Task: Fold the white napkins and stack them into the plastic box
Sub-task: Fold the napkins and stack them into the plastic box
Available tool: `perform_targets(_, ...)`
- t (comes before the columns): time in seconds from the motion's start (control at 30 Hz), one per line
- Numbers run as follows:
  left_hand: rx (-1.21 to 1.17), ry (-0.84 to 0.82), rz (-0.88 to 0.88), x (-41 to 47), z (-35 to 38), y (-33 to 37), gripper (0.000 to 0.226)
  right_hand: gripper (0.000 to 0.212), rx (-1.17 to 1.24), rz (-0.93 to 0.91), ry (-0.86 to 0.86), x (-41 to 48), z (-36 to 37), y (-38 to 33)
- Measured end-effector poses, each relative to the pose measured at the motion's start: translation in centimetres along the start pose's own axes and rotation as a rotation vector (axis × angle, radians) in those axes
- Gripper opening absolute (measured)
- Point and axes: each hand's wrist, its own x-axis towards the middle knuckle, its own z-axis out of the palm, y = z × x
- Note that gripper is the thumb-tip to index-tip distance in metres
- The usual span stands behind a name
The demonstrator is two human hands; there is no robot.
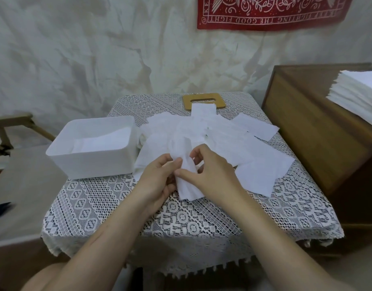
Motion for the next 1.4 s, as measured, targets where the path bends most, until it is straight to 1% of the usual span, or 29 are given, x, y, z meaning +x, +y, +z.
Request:
perform_targets(0.07,0.018,0.01,0.006,0.1,0.0,-0.1,0.005,0.055,-0.049,-0.011,-0.025,-0.1,0.3,-0.2)
perform_targets(0.13,0.034,0.005,0.009,0.0,0.2,-0.1,0.008,0.057,-0.112,-0.005,-0.043,0.0,0.4,-0.2)
perform_targets(0.2,0.049,-0.004,0.013,0.0,0.3,-0.1,0.013,0.053,-0.145,-0.01,-0.046,0.0,0.4,-0.2)
perform_targets(0.3,0.085,-0.002,0.036,-0.1,0.4,-0.1,0.019,0.041,-0.135,-0.035,-0.017,-0.2,0.1,0.0)
perform_targets(0.37,0.107,0.007,0.049,-0.2,0.4,0.0,0.019,0.032,-0.122,-0.038,0.001,-0.2,-0.3,0.1)
perform_targets(0.47,0.145,0.033,0.062,0.0,0.3,-0.1,0.013,0.021,-0.066,-0.003,0.04,-0.1,-0.8,0.2)
perform_targets(0.57,0.169,0.057,0.063,0.1,0.1,0.0,0.009,0.016,0.022,0.037,0.087,0.1,-1.5,0.4)
perform_targets(0.63,0.186,0.061,0.065,0.2,0.0,0.2,0.009,0.015,0.073,0.053,0.097,0.3,-1.9,0.9)
perform_targets(0.73,0.231,0.079,0.073,0.4,-0.4,0.5,0.018,0.02,0.113,0.077,0.11,1.0,-2.1,2.1)
perform_targets(0.87,0.293,0.109,0.077,0.5,-1.3,1.2,0.01,0.024,0.191,0.153,0.175,1.7,-3.0,3.6)
perform_targets(0.97,0.368,0.147,0.104,0.6,-1.9,1.5,0.009,0.017,0.236,0.235,0.216,2.1,-4.0,4.5)
perform_targets(1.03,0.432,0.159,0.124,0.6,-2.1,1.4,0.006,0.011,0.312,0.292,0.178,2.2,-4.2,4.9)
perform_targets(1.1,0.499,0.151,0.141,0.6,-2.1,1.2,0.002,0.031,0.404,0.319,0.125,2.1,-3.9,4.8)
perform_targets(1.13,0.527,0.145,0.146,0.7,-2.0,1.1,0.005,0.039,0.394,0.311,0.113,2.0,-3.7,4.7)
perform_targets(1.2,0.553,0.135,0.152,0.5,-1.9,1.0,0.011,0.055,0.293,0.286,0.084,1.9,-3.3,4.4)
perform_targets(1.27,0.561,0.138,0.161,0.5,-1.9,0.9,0.013,0.085,0.211,0.295,0.039,1.7,-3.0,3.9)
perform_targets(1.3,0.563,0.143,0.163,0.6,-2.0,0.9,0.014,0.095,0.197,0.295,0.009,1.7,-2.8,3.8)
perform_targets(1.33,0.566,0.147,0.163,0.6,-2.2,0.9,0.014,0.096,0.184,0.29,-0.008,1.7,-2.5,3.8)
perform_targets(1.4,0.565,0.15,0.162,0.6,-2.3,1.0,0.013,0.08,0.157,0.267,0.003,1.8,-2.3,4.0)
